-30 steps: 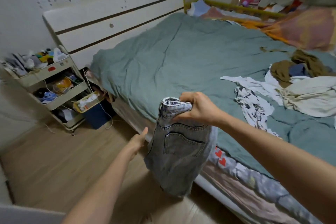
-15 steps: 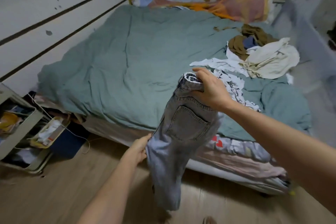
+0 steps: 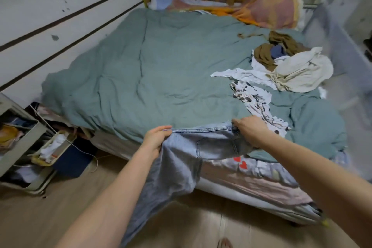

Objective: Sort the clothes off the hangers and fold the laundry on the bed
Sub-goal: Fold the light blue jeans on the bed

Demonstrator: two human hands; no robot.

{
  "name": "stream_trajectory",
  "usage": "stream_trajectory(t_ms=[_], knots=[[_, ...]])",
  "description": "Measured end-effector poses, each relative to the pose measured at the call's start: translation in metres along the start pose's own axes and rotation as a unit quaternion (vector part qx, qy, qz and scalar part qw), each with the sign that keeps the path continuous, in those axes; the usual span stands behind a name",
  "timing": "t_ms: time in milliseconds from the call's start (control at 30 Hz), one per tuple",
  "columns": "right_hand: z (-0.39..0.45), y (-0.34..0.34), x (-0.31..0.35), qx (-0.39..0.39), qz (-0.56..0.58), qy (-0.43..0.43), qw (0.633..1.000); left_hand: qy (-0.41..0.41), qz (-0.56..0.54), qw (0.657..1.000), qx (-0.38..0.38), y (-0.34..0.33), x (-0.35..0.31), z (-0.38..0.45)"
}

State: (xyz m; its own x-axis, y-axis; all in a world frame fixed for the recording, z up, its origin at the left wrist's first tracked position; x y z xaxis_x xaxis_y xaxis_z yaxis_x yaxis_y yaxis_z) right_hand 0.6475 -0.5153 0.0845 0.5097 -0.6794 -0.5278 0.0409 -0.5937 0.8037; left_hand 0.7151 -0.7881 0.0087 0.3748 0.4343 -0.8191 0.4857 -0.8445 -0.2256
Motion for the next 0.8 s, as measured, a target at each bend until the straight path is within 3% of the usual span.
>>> stream_trajectory(t_ms=[100, 167, 233, 267, 367, 433, 500, 567, 633, 667, 733, 767, 800], knots=[[0.002, -0.003, 0.0, 0.008, 0.032, 0.064, 0.997, -0.035, 0.049, 0.998, -0.009, 0.014, -0.022, -0.003], [0.0, 0.014, -0.004, -0.055, 0.0, 0.094, 0.994, -0.042, 0.091, 0.995, -0.006, 0.025, -0.025, -0.006], [-0.007, 0.036, -0.007, -0.129, -0.048, 0.115, 0.984, -0.097, 0.199, 0.975, -0.004, 0.03, -0.033, -0.011], [-0.012, 0.047, -0.007, -0.158, -0.067, 0.127, 0.977, -0.135, 0.299, 0.945, 0.002, 0.028, -0.036, -0.013], [-0.017, 0.063, -0.007, -0.159, -0.127, 0.168, 0.965, -0.209, 0.617, 0.759, 0.024, 0.004, -0.04, -0.016], [-0.007, 0.071, -0.023, -0.143, -0.136, 0.144, 0.97, -0.233, 0.657, 0.717, 0.011, -0.012, -0.055, -0.018], [-0.003, 0.077, -0.04, -0.15, -0.076, 0.085, 0.982, -0.287, 0.64, 0.713, 0.015, -0.036, -0.073, -0.025], [0.001, 0.063, -0.046, -0.109, -0.01, 0.043, 0.993, -0.319, 0.615, 0.719, 0.056, -0.058, -0.078, -0.026], [0.002, 0.049, -0.051, -0.081, 0.013, 0.033, 0.996, -0.288, 0.646, 0.699, 0.108, -0.074, -0.075, -0.032], [0.002, 0.053, -0.059, -0.101, 0.013, 0.001, 0.995, -0.278, 0.648, 0.703, 0.095, -0.078, -0.081, -0.035], [-0.005, 0.078, -0.076, -0.237, 0.001, -0.084, 0.968, -0.327, 0.555, 0.764, 0.026, -0.075, -0.098, -0.038], [-0.01, 0.079, -0.076, -0.269, 0.008, -0.104, 0.957, -0.361, 0.511, 0.78, 0.003, -0.069, -0.094, -0.042], [-0.012, 0.066, -0.062, -0.242, 0.02, -0.071, 0.968, -0.34, 0.514, 0.787, 0.033, -0.067, -0.069, -0.044]])
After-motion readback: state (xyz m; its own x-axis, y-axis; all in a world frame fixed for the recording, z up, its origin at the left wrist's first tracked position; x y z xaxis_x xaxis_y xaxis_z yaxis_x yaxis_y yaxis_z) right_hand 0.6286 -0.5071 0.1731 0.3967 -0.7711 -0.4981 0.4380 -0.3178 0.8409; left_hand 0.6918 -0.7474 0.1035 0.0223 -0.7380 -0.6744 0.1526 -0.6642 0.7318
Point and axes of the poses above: each hand's wrist, its own z-axis towards the middle knuckle, its own y-axis out of the back of the hand, x = y × z, the point moved 9 cm from there along z, towards the middle knuckle, and after that the axes turned 12 degrees about -z, right-handed, at the moved point
